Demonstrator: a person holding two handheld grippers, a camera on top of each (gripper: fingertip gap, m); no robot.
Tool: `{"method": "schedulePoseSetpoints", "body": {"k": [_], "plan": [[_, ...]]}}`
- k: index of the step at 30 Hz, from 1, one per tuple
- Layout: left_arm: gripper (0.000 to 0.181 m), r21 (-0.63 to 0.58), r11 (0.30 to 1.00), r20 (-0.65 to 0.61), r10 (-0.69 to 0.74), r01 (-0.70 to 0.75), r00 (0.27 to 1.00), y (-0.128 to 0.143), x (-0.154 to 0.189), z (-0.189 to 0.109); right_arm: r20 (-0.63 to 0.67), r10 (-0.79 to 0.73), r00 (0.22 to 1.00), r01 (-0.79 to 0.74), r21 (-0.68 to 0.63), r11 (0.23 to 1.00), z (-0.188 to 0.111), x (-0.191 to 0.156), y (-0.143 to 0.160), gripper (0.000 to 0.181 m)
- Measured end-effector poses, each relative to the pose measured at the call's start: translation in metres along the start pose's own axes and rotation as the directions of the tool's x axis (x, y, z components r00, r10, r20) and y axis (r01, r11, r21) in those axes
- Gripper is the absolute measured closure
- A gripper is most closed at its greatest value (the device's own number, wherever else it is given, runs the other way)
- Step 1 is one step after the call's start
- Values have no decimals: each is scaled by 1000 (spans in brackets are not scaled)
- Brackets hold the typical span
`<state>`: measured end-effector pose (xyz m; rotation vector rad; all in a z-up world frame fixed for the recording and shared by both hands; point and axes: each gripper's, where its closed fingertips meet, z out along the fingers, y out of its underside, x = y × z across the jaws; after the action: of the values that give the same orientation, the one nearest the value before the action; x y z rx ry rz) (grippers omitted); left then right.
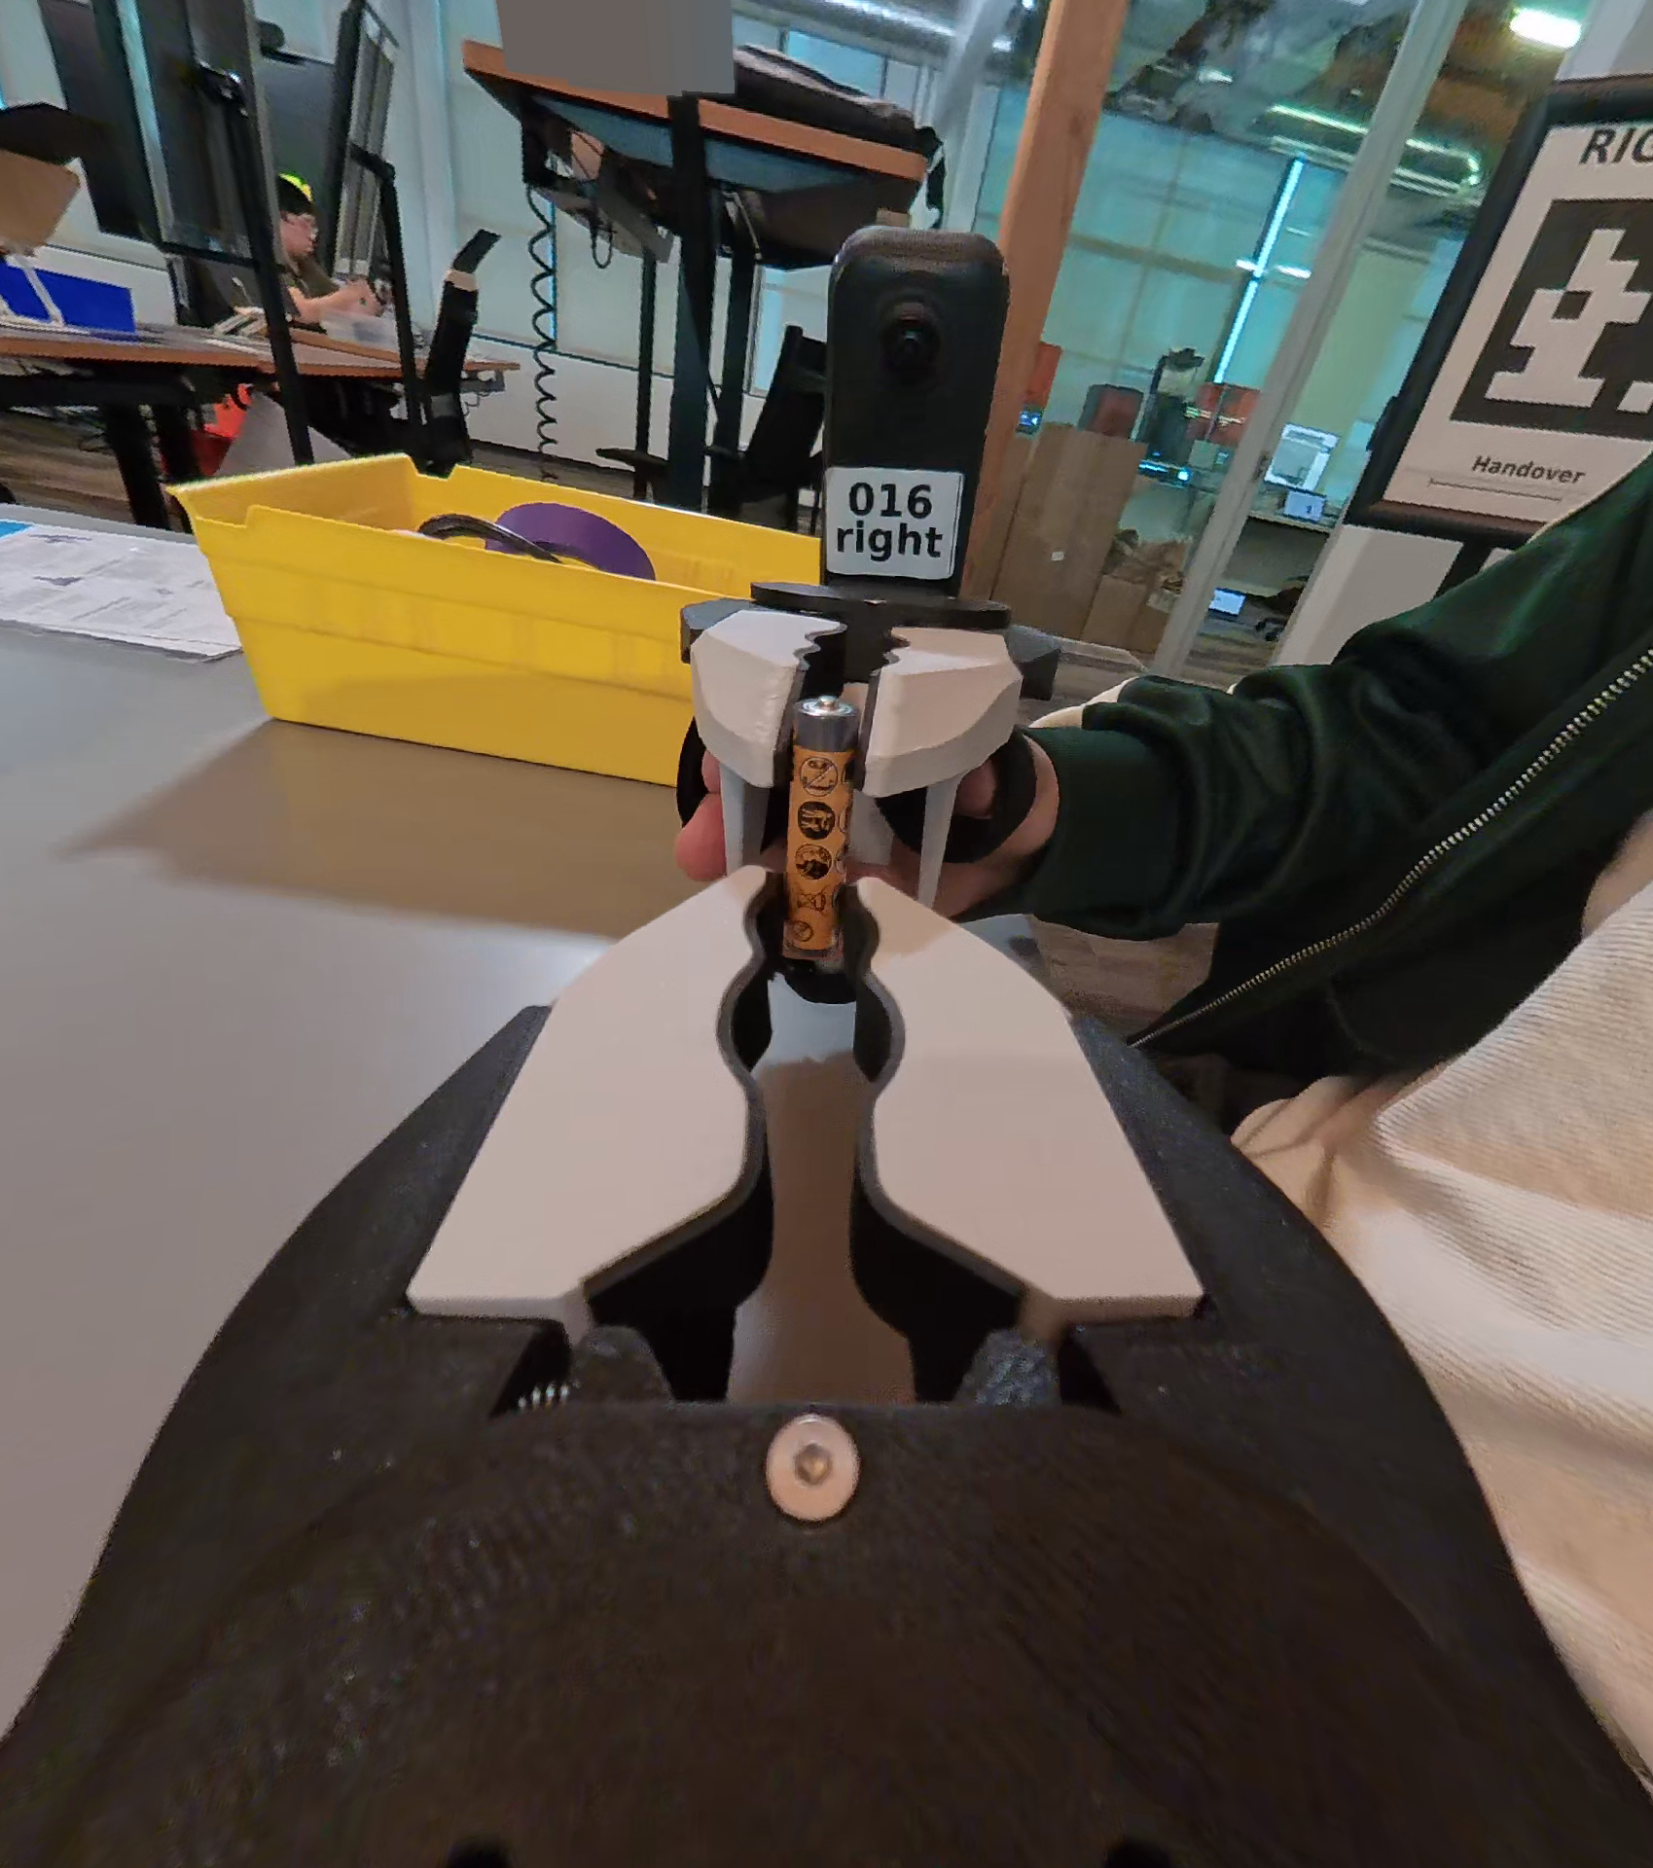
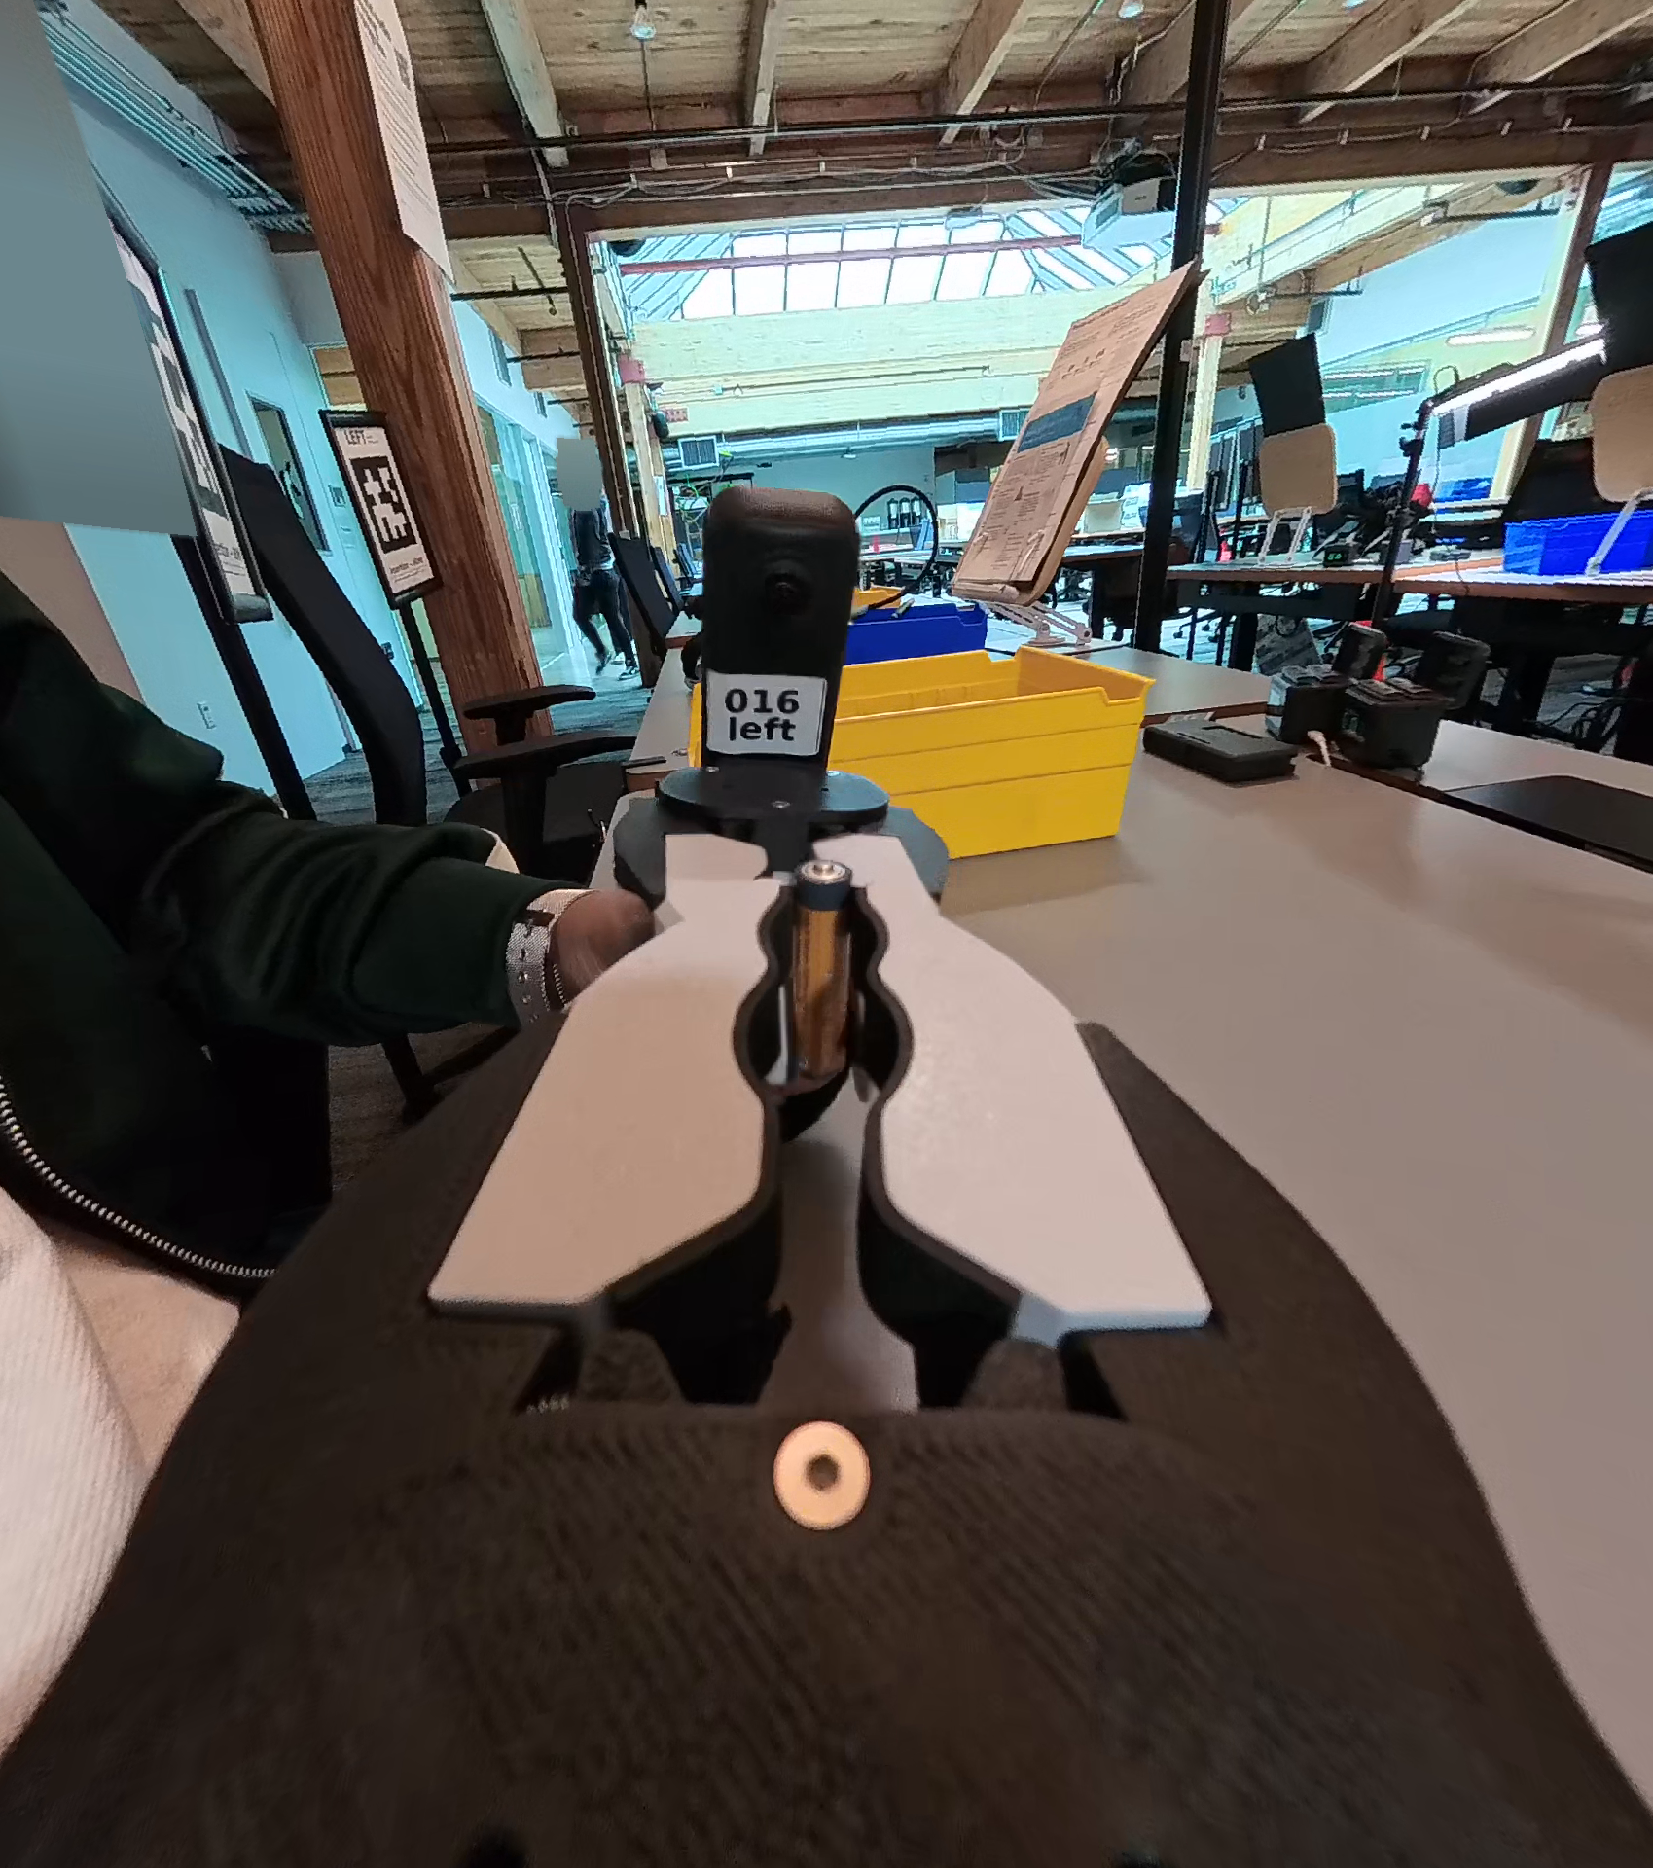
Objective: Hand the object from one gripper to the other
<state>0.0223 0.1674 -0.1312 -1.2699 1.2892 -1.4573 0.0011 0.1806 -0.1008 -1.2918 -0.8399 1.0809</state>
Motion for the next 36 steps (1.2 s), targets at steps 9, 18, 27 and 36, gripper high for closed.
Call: {"method": "schedulePoseSetpoints", "body": {"k": [9, 18, 27, 36], "plan": [[170, 43, 999, -2, -20, 20, 1000, -7, -2, -6, -165, 53, 985, -33, 120, 992, -6, 28, -15, 81], [170, 81, 995, -24, -47, 49, 999, -12, -1, -9, -182, 88, 979, -66, 128, 990, -10, 35, -14, 71], [170, 71, 996, -46, -56, 59, 997, -10, 1, -8, -61, -200, 978, 199, -15, 980, -1, 2, -4, 146], [170, 55, 998, -53, -30, 33, 998, -7, 4, -5, -21, -141, 990, 141, 4, 990, 0, -5, -6, 156]]}}
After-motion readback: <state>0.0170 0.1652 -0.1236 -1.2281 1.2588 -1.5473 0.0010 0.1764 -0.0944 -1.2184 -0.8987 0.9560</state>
